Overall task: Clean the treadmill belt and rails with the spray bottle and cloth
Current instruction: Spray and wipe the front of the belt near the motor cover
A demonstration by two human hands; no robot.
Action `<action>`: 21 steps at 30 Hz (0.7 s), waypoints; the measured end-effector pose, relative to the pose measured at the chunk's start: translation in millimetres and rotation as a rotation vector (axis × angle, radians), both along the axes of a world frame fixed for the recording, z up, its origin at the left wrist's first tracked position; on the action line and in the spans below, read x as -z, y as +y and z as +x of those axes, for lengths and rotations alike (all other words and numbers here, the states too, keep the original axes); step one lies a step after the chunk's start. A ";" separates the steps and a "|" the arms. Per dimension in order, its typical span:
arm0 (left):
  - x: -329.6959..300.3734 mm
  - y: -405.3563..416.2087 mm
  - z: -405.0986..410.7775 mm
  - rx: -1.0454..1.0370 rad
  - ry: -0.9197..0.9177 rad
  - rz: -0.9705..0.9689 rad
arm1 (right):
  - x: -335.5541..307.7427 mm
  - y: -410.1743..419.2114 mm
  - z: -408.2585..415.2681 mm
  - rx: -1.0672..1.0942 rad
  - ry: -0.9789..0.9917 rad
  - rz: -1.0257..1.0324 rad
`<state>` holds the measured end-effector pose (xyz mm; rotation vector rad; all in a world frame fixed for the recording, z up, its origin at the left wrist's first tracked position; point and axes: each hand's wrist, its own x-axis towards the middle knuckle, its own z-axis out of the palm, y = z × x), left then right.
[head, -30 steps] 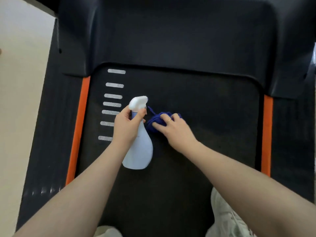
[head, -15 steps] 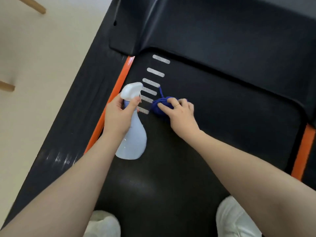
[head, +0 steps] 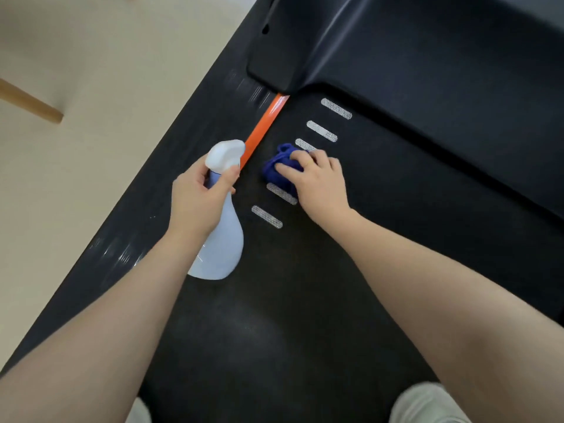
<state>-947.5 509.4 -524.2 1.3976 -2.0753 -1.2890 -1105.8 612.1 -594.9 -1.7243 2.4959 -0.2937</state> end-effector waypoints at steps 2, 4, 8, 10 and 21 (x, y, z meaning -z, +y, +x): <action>1.0 -2.9 -0.5 0.002 0.008 0.013 | -4.5 -22.8 -1.9 0.241 -0.068 0.066; 1.7 -5.2 -2.0 0.016 0.016 0.023 | -6.3 -40.6 8.9 0.381 -0.133 0.098; 6.3 -10.0 -3.5 0.000 0.031 0.039 | 2.0 -39.8 19.0 0.067 -0.097 -0.060; 8.5 -10.0 -3.4 0.019 0.025 0.070 | 0.5 -37.7 -6.6 -0.100 0.035 -0.024; 5.5 -16.1 -2.5 0.072 0.068 0.261 | 2.4 -28.8 24.1 -0.041 -0.093 0.022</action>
